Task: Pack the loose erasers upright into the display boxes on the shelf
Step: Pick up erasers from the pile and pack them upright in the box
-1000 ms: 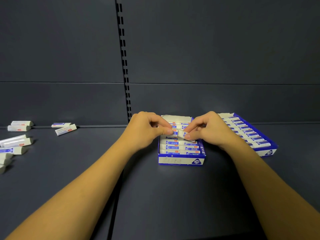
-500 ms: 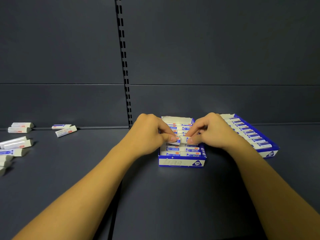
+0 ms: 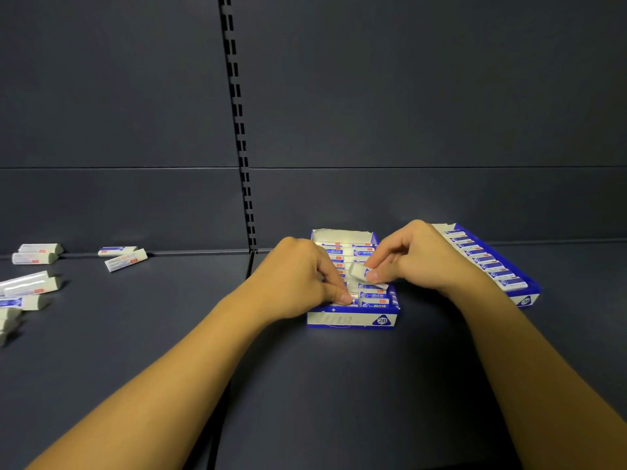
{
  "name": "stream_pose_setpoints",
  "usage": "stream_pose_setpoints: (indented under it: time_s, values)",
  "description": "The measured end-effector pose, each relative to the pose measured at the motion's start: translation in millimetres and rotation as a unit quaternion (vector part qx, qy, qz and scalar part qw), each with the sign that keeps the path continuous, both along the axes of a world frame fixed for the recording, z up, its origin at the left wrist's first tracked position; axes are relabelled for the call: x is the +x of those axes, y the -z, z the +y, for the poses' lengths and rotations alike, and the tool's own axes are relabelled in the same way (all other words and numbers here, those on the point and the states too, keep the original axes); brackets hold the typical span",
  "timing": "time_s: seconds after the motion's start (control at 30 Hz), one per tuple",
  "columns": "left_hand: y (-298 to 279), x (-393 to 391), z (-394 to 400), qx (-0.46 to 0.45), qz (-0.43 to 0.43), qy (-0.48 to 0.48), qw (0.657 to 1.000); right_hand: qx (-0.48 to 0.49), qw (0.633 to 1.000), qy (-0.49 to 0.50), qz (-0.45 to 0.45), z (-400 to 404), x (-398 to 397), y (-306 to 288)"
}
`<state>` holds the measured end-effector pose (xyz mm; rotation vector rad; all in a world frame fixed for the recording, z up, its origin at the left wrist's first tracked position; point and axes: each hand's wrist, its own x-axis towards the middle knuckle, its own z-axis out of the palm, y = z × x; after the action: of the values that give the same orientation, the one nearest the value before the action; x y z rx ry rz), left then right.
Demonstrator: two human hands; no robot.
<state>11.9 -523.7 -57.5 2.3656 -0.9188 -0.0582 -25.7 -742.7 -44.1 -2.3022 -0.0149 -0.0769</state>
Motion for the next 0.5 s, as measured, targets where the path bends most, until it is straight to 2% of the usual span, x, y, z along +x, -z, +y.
stream_pose_setpoints:
  time_s: [0.5]
  values:
    - [0.8, 0.6, 5.4, 0.092, -0.011, 0.009, 0.996, -0.076, 0.997, -0.012, 0.019, 4.7, -1.9, -0.9]
